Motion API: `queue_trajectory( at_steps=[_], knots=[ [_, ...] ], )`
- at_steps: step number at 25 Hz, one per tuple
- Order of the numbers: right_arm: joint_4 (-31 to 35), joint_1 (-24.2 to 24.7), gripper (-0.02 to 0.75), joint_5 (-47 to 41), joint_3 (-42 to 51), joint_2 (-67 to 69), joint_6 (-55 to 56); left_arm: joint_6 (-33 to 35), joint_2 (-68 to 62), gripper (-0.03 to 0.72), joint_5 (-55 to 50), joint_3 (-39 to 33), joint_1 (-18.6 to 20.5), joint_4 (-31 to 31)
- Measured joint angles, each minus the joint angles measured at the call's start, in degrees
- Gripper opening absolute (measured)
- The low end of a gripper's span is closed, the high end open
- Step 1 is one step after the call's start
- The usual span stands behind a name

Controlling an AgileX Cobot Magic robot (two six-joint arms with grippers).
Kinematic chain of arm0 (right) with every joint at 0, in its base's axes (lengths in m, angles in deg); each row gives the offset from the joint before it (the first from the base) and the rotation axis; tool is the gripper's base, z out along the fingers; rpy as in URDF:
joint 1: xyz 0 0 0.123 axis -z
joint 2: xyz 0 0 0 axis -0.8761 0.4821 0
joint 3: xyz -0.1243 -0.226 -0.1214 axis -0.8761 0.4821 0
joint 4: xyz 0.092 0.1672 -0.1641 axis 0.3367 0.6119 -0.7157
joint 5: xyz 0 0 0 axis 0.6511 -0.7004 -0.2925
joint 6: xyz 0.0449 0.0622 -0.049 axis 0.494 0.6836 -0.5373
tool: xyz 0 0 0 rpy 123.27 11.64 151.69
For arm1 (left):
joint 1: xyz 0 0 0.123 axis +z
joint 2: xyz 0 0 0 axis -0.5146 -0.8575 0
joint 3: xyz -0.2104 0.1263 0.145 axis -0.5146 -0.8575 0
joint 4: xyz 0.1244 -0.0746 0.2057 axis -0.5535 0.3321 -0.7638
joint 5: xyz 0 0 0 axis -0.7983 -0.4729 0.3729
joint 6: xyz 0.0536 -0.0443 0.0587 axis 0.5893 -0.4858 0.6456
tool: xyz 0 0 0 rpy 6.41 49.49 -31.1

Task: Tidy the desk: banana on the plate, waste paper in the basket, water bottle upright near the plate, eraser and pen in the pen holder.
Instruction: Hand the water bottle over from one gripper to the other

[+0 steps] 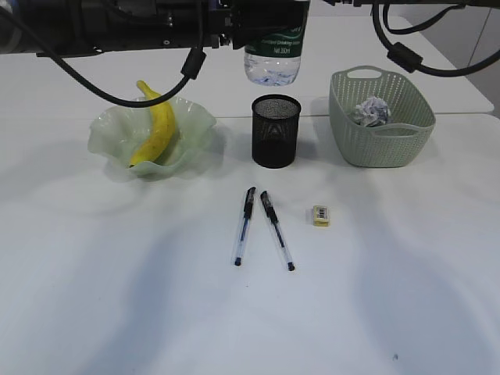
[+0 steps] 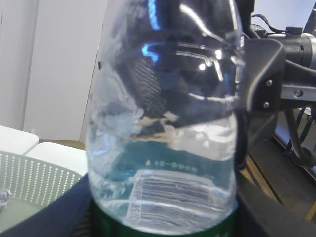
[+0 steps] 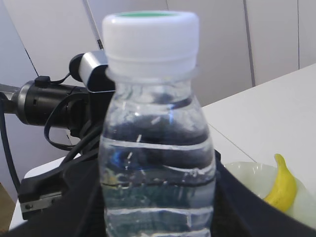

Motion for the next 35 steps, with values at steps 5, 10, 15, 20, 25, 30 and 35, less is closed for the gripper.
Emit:
queue_trajectory(
  at_steps=[5,10,15,20,25,30,35],
  knots=[
    [0.00,0.00,0.357,0.00,0.00,0.00,0.14,0.00,0.00,0.397,0.00,0.00,0.00,0.00],
    [0.00,0.00,0.394,0.00,0.00,0.00,0.25,0.00,0.00,0.393,0.00,0.00,0.00,0.00],
    [0.00,0.00,0.488,0.00,0.00,0.00,0.84,0.00,0.00,0.375,-0.10,0.00,0.00,0.00],
    [0.00,0.00,0.511,0.00,0.00,0.00,1.04,0.00,0.00,0.373,-0.10,0.00,0.00,0.00],
    [0.00,0.00,0.512,0.00,0.00,0.00,1.64,-0.04,0.00,0.373,-0.10,0.00,0.00,0.00],
    [-0.21,0.00,0.537,0.00,0.00,0.00,3.49,-0.27,0.00,0.373,-0.10,0.00,0.00,-0.12],
    [1.69,0.00,0.594,0.00,0.00,0.00,6.30,-0.27,0.00,0.372,-0.10,-0.34,-0.39,-2.36]
  ],
)
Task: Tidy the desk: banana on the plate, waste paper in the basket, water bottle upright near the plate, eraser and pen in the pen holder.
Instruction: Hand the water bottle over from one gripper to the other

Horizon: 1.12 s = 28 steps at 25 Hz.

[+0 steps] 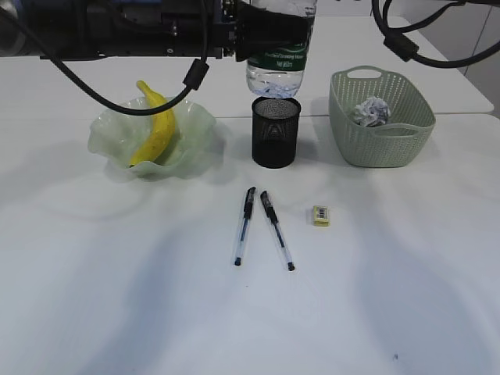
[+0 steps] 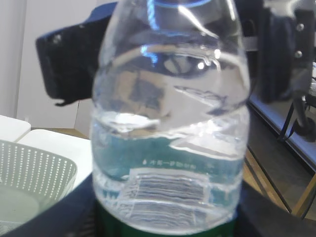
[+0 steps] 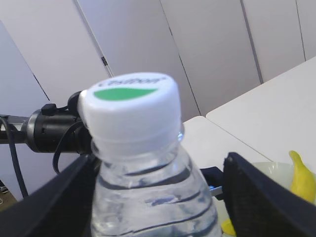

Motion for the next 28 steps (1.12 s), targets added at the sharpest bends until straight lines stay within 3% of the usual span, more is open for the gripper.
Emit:
queue_trajectory(
  at_steps=[28],
  knots=[
    [-1.64,0.00,0.601,0.00,0.00,0.00,4.17,-0.59,0.00,0.374,0.00,2.23,0.03,-0.58]
  ],
)
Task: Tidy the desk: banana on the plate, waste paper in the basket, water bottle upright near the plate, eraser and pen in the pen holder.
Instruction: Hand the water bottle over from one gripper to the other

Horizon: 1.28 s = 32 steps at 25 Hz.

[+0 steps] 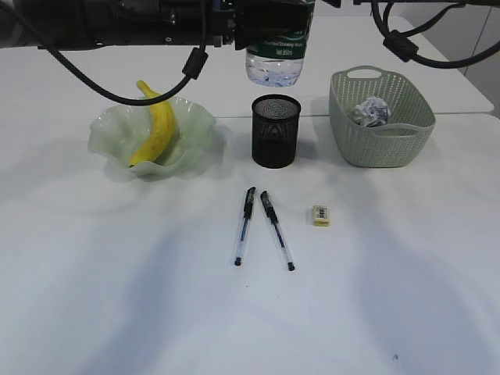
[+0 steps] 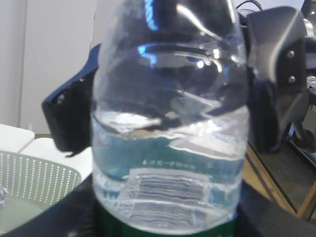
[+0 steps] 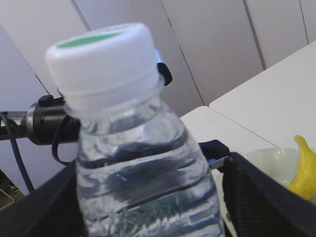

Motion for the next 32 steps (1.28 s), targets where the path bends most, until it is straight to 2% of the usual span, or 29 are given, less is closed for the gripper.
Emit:
queue_trajectory(
  at_steps=[32],
  knots=[
    [-1.94,0.00,0.601,1.51,-0.86,0.00,2.74,-1.49,0.00,0.395,2.30,0.00,1.40,-0.84]
  ],
)
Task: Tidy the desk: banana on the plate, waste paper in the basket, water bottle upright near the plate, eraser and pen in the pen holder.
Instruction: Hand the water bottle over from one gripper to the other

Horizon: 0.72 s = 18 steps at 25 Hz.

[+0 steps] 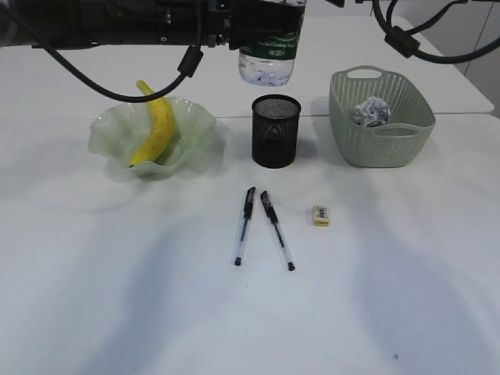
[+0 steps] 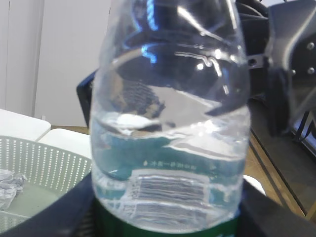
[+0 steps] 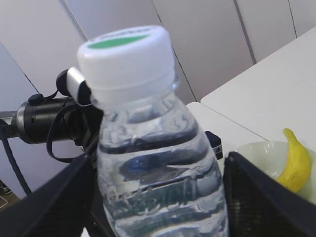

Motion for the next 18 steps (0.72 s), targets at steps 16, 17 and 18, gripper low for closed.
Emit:
queue_trajectory(
  at_steps=[16,17,18],
  knots=[
    [-0.39,0.00,0.598,1.21,0.00,-0.32,0.03,-0.70,0.26,0.418,0.12,0.00,1.26,-0.12],
    [-0.39,0.00,0.597,1.24,0.00,-0.32,0.03,-0.83,0.26,0.419,0.12,0.00,1.42,-0.12],
    [-0.39,0.00,0.597,1.37,0.00,-0.32,0.03,-0.96,0.26,0.419,0.12,0.00,1.55,-0.12]
  ],
)
